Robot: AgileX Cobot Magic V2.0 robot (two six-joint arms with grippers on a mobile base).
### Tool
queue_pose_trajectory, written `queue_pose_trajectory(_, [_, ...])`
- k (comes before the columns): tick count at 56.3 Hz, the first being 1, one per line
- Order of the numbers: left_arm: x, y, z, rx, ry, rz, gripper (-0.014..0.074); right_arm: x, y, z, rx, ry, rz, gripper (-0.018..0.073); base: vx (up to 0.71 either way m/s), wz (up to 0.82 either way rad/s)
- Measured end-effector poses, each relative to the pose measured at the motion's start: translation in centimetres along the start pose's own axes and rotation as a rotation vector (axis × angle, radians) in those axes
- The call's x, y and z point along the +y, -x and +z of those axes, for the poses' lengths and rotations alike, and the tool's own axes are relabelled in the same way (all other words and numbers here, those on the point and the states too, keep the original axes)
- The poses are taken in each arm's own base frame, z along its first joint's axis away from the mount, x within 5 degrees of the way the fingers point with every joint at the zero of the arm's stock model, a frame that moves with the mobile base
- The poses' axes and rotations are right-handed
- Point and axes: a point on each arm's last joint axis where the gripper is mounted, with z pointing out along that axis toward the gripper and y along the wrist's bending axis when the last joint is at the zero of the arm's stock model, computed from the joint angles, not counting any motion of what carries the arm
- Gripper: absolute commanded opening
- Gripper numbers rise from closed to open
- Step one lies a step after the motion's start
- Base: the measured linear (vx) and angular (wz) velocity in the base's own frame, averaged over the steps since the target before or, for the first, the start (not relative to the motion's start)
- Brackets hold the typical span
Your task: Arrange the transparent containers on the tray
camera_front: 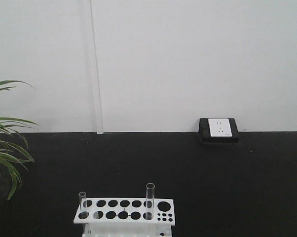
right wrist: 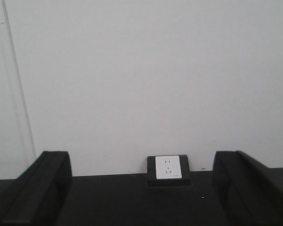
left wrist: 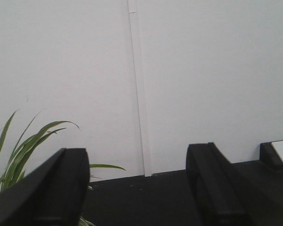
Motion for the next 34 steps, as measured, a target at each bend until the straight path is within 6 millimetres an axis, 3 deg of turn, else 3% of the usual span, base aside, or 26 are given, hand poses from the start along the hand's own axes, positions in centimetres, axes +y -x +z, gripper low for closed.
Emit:
queue_pose_trajectory(7, [0.0,-0.2,0.0,-0.003,0.001,-0.006,0.0538,-0.1,-0.2,0.0,-0.007,-0.004,-0.006,0.0608,0.00,0.00])
queue_pose_trajectory(13, [0.1,-1.7,0.1,-0.002,0.005,-0.007,0.0506,-0.2,-1.3,0.1,-0.015,-0.016,-0.010,0.0568,0.00,0.00])
queue_pose_trajectory(27, [-0.2,-9.8,-0.9,0.055,-0.014,-0.044,0.0424,-0.9,-7.4,-0.2,0.063,-0.052,0.016,0.0525,0.00,0.00])
queue_pose_trajectory(34, [-0.9,-13.1,-1.3,0.111,-0.074,-0.050,0.0396,-1.0,-8.9,-0.4,0.075,-0.046,-0.005,0.0525,0.00,0.00])
